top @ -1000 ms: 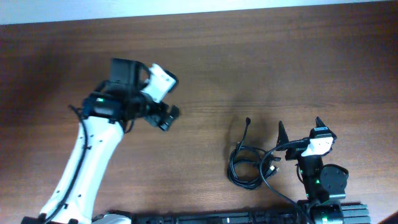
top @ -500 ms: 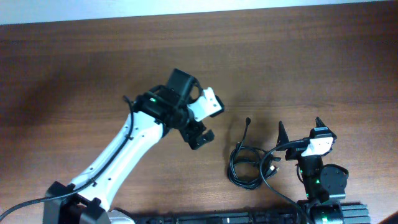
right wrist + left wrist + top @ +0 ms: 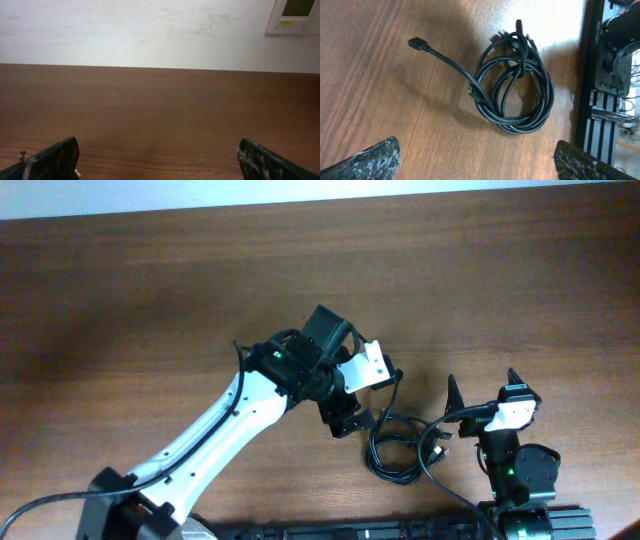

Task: Untangle cables
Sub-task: 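Reach the left gripper forward and right toward the black cable bundle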

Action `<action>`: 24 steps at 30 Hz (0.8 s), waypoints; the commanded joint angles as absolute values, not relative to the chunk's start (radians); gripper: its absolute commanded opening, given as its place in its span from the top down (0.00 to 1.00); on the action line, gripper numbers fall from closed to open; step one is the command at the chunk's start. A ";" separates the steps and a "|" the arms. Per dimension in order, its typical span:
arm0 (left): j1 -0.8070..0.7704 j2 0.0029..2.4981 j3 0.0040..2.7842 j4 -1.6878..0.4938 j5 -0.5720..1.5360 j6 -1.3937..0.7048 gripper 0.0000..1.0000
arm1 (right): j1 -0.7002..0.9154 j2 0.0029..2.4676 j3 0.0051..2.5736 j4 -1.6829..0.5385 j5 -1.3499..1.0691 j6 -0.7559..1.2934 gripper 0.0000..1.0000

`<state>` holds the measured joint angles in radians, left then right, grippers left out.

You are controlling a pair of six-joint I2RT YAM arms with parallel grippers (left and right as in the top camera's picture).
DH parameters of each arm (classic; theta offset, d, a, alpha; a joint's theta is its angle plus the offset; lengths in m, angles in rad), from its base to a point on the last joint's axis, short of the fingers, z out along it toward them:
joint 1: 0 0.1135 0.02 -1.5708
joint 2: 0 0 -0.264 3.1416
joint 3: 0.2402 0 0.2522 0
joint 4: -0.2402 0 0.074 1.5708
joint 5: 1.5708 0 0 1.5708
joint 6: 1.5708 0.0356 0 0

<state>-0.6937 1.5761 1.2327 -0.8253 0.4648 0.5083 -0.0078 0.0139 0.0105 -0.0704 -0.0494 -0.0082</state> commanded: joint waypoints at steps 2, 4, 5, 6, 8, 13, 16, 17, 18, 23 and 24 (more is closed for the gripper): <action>-0.698 1.632 1.250 -0.823 0.537 0.506 0.01 | -0.015 0.004 0.006 -0.075 -0.044 -0.015 0.01; -0.698 1.655 1.250 -0.823 0.539 0.506 0.01 | -0.015 0.004 0.006 -0.075 -0.044 -0.015 0.01; -0.698 1.665 1.250 -0.823 0.539 0.506 0.01 | -0.015 0.004 0.006 -0.075 -0.044 -0.015 0.01; -0.698 1.670 1.250 -0.823 0.539 0.506 0.01 | -0.015 0.004 0.006 -0.075 -0.044 -0.015 0.01; -0.699 1.685 1.250 -0.823 0.543 0.506 0.01 | -0.015 0.004 0.006 -0.075 -0.044 -0.015 0.01; -0.715 1.736 1.250 -0.823 0.561 0.506 0.01 | -0.015 0.004 0.006 -0.075 -0.044 -0.015 0.01; -0.730 1.773 1.250 -0.819 0.561 0.506 0.01 | -0.015 0.004 0.006 -0.075 -0.044 -0.015 0.01; -0.734 1.789 1.250 -0.818 0.561 0.506 0.01 | -0.015 0.004 0.006 -0.075 -0.044 -0.015 0.01; -0.738 1.805 1.250 -0.816 0.560 0.506 0.01 | -0.015 0.004 0.006 -0.075 -0.044 -0.015 0.01; -0.739 1.877 1.250 -0.814 0.550 0.506 0.01 | -0.015 0.004 0.006 -0.075 -0.044 -0.015 0.01; -0.739 1.893 1.250 -0.809 0.549 0.506 0.01 | -0.015 0.004 0.006 -0.075 -0.044 -0.015 0.01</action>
<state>-0.7357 1.8450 1.2346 -0.8181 0.5392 0.5079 -0.0078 0.0139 0.0105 -0.0704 -0.0494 -0.0082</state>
